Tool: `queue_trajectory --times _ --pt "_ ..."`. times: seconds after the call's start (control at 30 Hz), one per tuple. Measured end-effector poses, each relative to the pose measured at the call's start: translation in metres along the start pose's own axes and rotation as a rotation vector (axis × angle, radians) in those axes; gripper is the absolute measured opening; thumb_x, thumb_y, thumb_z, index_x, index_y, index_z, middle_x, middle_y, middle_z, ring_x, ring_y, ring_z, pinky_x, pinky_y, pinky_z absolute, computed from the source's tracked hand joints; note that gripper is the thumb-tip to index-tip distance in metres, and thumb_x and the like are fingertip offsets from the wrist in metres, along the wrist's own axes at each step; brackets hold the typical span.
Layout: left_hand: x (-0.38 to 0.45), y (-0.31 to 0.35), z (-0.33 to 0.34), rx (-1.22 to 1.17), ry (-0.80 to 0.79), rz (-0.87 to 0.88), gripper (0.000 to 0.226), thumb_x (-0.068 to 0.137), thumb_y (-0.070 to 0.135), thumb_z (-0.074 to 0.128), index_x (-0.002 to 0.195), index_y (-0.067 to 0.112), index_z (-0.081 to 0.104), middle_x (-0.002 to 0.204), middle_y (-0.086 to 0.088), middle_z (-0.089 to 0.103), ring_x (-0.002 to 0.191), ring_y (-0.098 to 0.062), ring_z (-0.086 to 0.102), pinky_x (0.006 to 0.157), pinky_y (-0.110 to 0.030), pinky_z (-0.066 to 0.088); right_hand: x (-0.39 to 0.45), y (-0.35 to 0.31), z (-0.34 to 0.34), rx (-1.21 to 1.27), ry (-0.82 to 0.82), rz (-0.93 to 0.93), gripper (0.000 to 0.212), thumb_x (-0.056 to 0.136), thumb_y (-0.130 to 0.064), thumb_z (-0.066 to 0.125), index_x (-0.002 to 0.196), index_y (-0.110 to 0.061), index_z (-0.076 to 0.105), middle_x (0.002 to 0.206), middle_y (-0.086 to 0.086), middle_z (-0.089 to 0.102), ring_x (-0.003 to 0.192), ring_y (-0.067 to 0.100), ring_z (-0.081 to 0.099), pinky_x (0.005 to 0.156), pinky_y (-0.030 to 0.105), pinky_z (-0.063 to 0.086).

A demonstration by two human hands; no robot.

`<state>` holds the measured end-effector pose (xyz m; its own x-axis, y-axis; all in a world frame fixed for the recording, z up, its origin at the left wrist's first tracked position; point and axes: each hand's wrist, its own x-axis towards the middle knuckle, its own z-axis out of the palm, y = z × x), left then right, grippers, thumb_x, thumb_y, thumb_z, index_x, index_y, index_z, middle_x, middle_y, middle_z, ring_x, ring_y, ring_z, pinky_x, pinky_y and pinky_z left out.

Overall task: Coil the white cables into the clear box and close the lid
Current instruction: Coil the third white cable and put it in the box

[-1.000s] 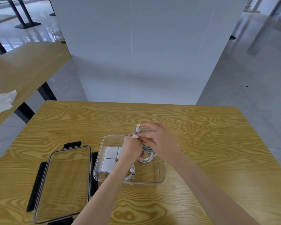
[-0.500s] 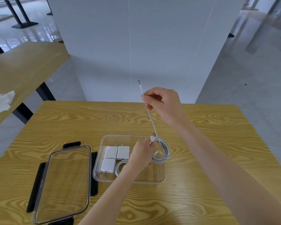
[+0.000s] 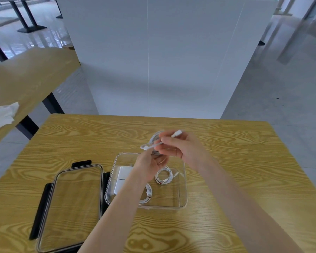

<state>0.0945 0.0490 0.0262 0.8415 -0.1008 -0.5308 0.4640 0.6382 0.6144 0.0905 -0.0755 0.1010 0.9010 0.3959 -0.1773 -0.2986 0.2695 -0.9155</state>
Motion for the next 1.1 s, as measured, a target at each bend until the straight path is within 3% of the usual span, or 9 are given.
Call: queue_trajectory --times 0.1,0.3,0.4,0.53,0.63,0.73,0.83,0.93,1.1 --pt "0.002 0.006 -0.011 -0.076 -0.107 0.015 0.033 0.099 0.028 0.032 0.098 0.004 0.054 0.081 -0.011 0.068 0.071 -0.021 0.066 0.056 -0.028 0.056 -0.003 0.015 -0.016 0.069 0.016 0.200 0.012 0.083 0.008 0.058 0.091 0.000 0.062 0.078 0.017 0.073 0.066 0.021 0.072 0.059 0.025 0.060" --pt "-0.001 0.009 -0.014 -0.013 -0.026 -0.028 0.023 0.098 0.024 0.040 0.086 0.009 0.052 0.092 -0.015 0.067 0.084 -0.025 0.065 0.070 -0.035 0.049 0.002 0.038 -0.045 0.226 0.306 0.302 0.013 0.083 0.004 0.061 0.096 0.004 0.058 0.066 0.013 0.071 0.053 0.015 0.069 0.050 0.023 0.057" --pt "-0.001 0.004 -0.016 0.071 0.005 -0.038 0.020 0.096 0.019 0.043 0.082 0.010 0.053 0.094 -0.016 0.066 0.086 -0.027 0.063 0.070 -0.035 0.047 0.009 0.042 -0.052 0.063 0.440 0.267 0.007 0.083 0.002 0.063 0.090 0.003 0.062 0.064 0.010 0.069 0.046 0.010 0.063 0.047 0.021 0.054" --pt "-0.004 -0.003 -0.016 0.119 0.020 -0.061 0.023 0.094 0.016 0.038 0.080 0.009 0.055 0.079 -0.012 0.070 0.081 -0.027 0.064 0.070 -0.036 0.047 0.013 0.044 -0.056 -0.352 0.529 0.170 0.007 0.087 -0.002 0.059 0.089 -0.009 0.058 0.070 0.007 0.067 0.049 0.011 0.056 0.053 0.024 0.050" --pt "-0.004 -0.008 -0.013 0.126 0.044 -0.073 0.024 0.094 0.017 0.035 0.079 0.007 0.052 0.083 -0.015 0.065 0.077 -0.028 0.062 0.068 -0.037 0.047 0.012 0.046 -0.057 -0.619 0.510 0.104 0.006 0.089 -0.006 0.057 0.087 -0.010 0.060 0.069 0.003 0.067 0.052 0.010 0.055 0.052 0.024 0.045" --pt "-0.005 -0.012 -0.009 0.176 0.069 -0.052 0.027 0.096 0.023 0.032 0.094 0.007 0.053 0.088 -0.017 0.061 0.073 -0.029 0.063 0.067 -0.038 0.049 0.011 0.050 -0.056 -0.769 0.397 0.095 0.006 0.089 -0.012 0.060 0.094 -0.011 0.063 0.066 0.000 0.068 0.049 0.008 0.055 0.049 0.022 0.043" --pt "-0.005 -0.016 -0.008 0.267 0.031 0.005 0.027 0.097 0.030 0.041 0.105 0.009 0.057 0.087 -0.015 0.066 0.071 -0.027 0.067 0.075 -0.044 0.053 0.012 0.055 -0.053 -0.671 0.423 0.107 0.018 0.083 -0.018 0.069 0.095 -0.018 0.056 0.060 0.002 0.067 0.043 0.008 0.055 0.047 0.023 0.041" --pt "-0.006 -0.018 -0.005 0.338 0.027 0.056 0.017 0.097 0.024 0.045 0.091 0.010 0.053 0.070 -0.011 0.069 0.071 -0.027 0.069 0.084 -0.048 0.051 0.012 0.057 -0.051 -0.521 0.451 0.128 0.013 0.081 -0.010 0.069 0.090 -0.004 0.062 0.051 0.002 0.065 0.042 0.011 0.058 0.045 0.024 0.044" --pt "-0.007 -0.018 -0.001 0.328 0.066 0.073 0.018 0.097 0.022 0.044 0.084 0.012 0.051 0.080 -0.015 0.067 0.068 -0.026 0.068 0.079 -0.044 0.053 0.009 0.058 -0.055 -0.327 0.326 0.184 0.011 0.081 0.000 0.067 0.092 -0.002 0.068 0.056 0.006 0.065 0.044 0.009 0.061 0.047 0.020 0.052"
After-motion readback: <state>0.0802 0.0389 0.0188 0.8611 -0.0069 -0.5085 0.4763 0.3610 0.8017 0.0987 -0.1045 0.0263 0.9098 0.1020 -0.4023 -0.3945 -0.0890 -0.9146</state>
